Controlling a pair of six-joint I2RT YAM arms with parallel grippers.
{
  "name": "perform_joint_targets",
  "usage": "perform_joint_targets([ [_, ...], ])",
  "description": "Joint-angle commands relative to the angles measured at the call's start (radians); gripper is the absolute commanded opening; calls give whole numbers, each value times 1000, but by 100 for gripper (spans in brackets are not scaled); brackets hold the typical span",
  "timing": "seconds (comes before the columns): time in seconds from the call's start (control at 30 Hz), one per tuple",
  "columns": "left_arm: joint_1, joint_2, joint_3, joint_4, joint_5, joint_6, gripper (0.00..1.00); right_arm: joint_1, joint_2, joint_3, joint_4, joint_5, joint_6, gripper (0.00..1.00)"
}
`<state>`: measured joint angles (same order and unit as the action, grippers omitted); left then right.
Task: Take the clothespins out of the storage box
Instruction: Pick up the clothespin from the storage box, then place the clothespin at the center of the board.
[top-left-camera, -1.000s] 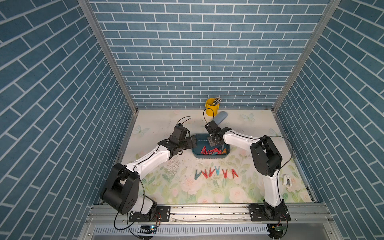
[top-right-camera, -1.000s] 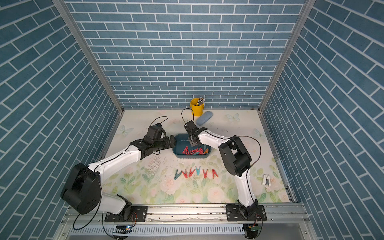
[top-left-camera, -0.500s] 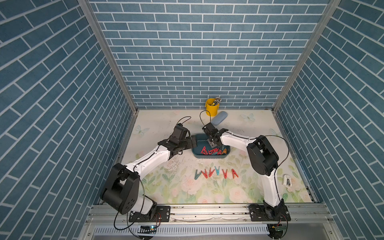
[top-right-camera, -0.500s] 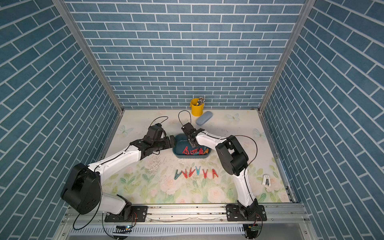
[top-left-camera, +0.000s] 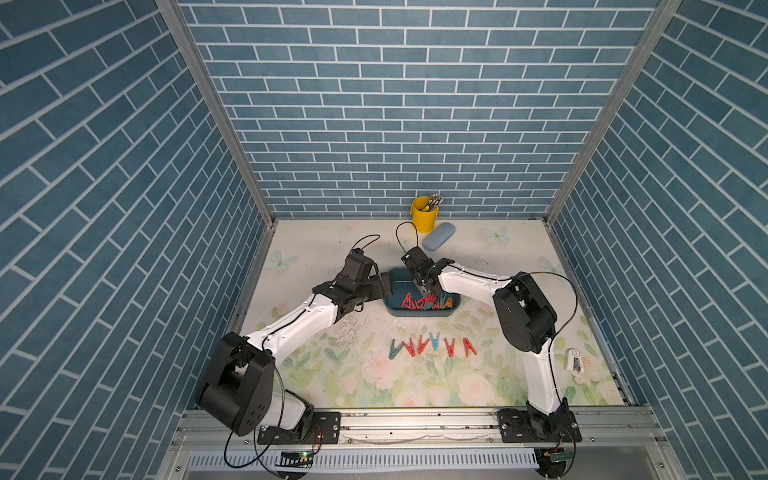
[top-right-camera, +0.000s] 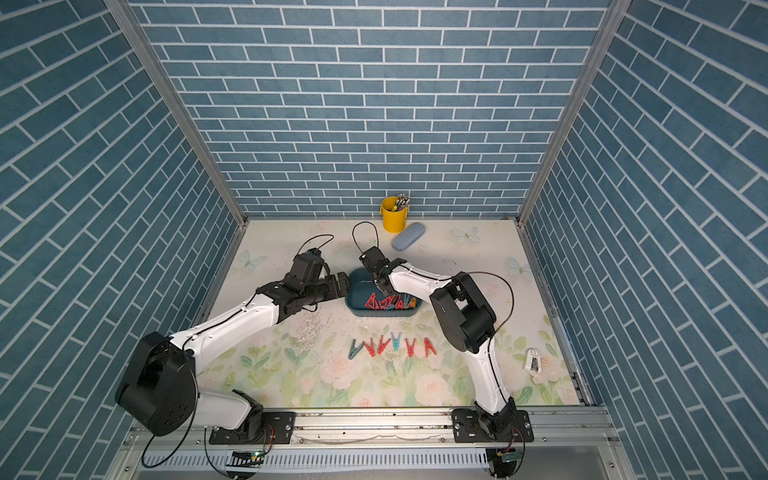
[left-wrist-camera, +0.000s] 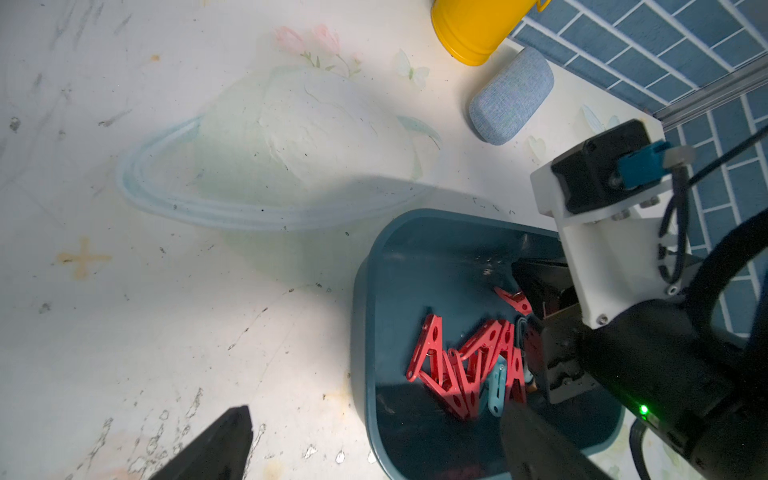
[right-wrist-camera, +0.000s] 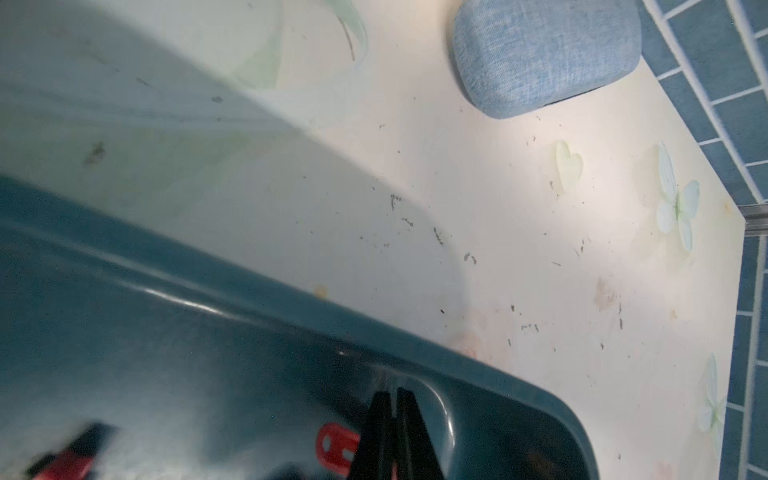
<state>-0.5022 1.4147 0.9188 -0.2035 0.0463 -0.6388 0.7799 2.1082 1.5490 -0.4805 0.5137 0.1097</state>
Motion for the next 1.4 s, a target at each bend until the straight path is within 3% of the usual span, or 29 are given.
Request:
perform_joint_targets([
  [0.0,6,-31,-16,7,-5,-13,100,5,-85,-8,-13,-39,58,0],
  [0.27,-6,-112,-74,13,-5,-78,100,4,-241,-91,2,-139,110,0],
  [0.53,-115,-198,-108,-9,-102,-151,100,-19,-469,-278,-13,-255,195,0],
  [0.73,-210,-193,-94,-2,-140,-196,100,-61,-638,-454,-57,-291,251,0],
  [0.9,-231,-143,-47,3,-127,-172,100,-96,-748,-590,-100,-279,289,0],
  [1.13,-235,-104,-12,18,-88,-136,100,-150,-818,-748,-151,-291,352,0],
  [1.37,-234,-104,-3,15,-74,-102,99,-167,-761,-812,-121,-306,401,0],
])
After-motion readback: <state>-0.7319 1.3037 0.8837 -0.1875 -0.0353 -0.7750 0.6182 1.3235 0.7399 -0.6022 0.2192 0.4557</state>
